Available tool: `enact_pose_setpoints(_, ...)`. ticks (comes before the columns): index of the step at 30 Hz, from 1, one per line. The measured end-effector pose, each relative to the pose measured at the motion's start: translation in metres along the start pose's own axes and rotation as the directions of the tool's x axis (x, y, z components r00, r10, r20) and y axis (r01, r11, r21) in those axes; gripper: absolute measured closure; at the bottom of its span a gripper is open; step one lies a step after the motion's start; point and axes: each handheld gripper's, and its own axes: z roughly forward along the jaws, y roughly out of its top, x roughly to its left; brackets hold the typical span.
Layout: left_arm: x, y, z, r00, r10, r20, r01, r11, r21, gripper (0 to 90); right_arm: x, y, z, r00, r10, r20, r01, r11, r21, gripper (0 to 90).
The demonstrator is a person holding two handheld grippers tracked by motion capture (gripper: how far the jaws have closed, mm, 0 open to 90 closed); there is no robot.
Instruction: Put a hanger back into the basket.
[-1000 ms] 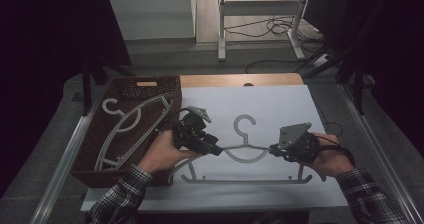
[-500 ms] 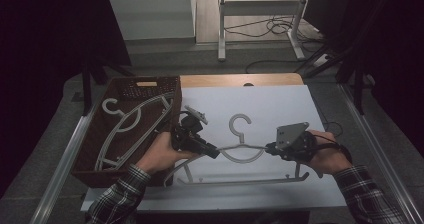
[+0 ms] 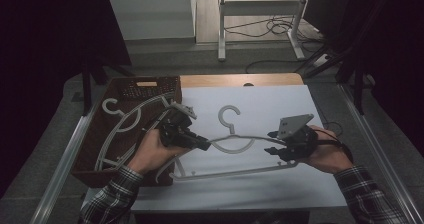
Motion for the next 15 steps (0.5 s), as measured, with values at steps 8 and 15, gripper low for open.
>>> enact_pose_setpoints(8, 0.015, -0.018, -0.044, 0.9899, -0.046, -0.135, 0.037, 0.9971, -0.066, 82.2, -0.015, -0.006, -0.015, 0.9811, 0.188, 0.046, -0.182, 0.977, -0.114, 30.0)
enact_pose_setpoints(15, 0.023, -0.037, -0.089, 0.9591, -0.121, -0.256, 0.076, 0.9810, -0.178, 82.3, -0.015, -0.013, -0.015, 0.9660, 0.251, 0.061, -0.239, 0.957, -0.162, 26.5)
